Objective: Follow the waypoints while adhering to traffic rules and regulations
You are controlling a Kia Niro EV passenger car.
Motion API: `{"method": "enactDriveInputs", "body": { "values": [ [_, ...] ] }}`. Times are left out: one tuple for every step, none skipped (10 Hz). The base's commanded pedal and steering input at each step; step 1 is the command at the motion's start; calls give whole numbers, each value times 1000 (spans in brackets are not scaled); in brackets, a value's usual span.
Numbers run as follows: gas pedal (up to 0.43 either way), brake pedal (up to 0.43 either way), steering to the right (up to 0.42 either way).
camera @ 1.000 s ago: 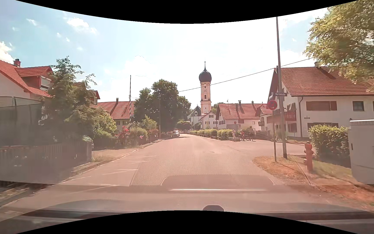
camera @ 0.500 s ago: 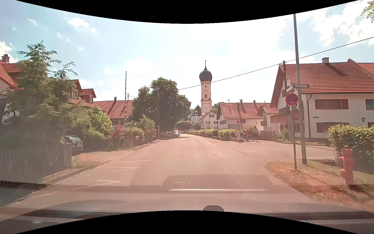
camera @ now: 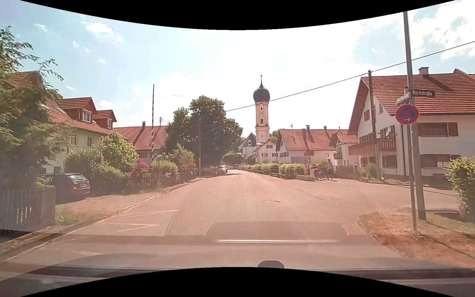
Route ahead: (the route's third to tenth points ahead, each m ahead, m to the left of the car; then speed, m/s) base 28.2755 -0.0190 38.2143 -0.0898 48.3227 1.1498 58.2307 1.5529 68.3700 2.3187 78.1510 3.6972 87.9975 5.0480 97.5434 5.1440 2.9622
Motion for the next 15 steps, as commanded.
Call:
{"method": "enactDriveInputs", "body": {
  "values": [
    [0,30,-4],
    [0,37,-4],
    [0,37,-4],
    [0,49,-4],
    [0,49,-4],
    [0,43,-4],
    [0,49,-4],
    [0,49,-4],
    [0,49,-4],
    [0,49,-4],
    [0,55,-4],
    [0,49,-4],
    [0,49,-4],
    [0,49,-4],
    [0,43,-4]
  ]
}}
